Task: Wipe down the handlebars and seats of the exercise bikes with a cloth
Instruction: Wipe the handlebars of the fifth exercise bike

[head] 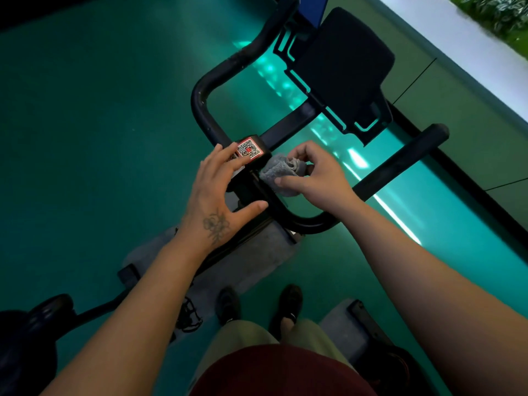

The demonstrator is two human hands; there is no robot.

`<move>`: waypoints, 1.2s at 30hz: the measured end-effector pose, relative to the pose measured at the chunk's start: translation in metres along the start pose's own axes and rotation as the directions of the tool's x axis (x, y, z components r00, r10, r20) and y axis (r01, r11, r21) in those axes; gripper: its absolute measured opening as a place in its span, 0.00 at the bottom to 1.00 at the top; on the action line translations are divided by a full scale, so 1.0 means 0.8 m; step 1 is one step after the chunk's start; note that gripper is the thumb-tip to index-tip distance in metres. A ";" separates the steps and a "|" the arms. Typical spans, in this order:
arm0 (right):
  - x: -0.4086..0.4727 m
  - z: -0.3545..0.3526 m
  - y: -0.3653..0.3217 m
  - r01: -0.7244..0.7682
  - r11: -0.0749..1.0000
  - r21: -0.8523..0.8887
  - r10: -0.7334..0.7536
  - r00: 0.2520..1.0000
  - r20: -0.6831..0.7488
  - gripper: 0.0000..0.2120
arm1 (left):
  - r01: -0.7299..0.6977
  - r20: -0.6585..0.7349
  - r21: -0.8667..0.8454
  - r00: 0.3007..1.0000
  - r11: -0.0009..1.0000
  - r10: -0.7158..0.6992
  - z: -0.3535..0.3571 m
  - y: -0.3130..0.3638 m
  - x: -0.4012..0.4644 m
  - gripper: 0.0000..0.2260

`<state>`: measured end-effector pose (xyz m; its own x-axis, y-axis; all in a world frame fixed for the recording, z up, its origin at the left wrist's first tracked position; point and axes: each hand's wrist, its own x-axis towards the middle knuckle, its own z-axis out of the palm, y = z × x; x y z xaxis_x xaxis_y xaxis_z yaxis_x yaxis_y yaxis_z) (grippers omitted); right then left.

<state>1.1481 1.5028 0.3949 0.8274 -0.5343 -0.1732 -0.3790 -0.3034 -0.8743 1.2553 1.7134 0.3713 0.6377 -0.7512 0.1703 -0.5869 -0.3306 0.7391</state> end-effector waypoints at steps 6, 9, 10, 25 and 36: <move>0.012 0.001 -0.001 0.016 0.999 -0.051 -0.012 0.996 0.083 0.18 | 0.022 0.041 -0.030 0.999 0.999 -0.021 0.004 -0.002 -0.007 0.41; 0.010 0.000 -0.001 0.013 0.998 -0.054 -0.006 0.992 0.124 0.16 | 0.034 0.038 -0.039 0.999 0.999 -0.032 0.006 0.001 -0.008 0.41; 0.008 0.000 -0.003 0.016 0.998 -0.054 -0.009 0.991 0.135 0.15 | 0.043 0.036 -0.042 0.999 0.998 -0.041 0.007 0.002 -0.008 0.41; -0.010 -0.025 -0.005 0.052 0.967 -0.251 0.010 0.971 0.239 0.17 | 0.068 0.004 -0.074 0.998 0.995 -0.068 0.015 0.009 -0.011 0.41; -0.019 -0.052 -0.020 0.291 0.872 -0.394 -0.084 0.882 0.464 0.12 | 0.076 -0.031 -0.107 0.996 0.991 -0.080 0.025 0.010 -0.011 0.42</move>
<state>1.1246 1.4828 0.4300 0.9538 -0.0794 -0.2897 -0.2534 -0.7307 -0.6339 1.2349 1.7061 0.3621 0.6979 -0.7041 0.1309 -0.4799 -0.3241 0.8153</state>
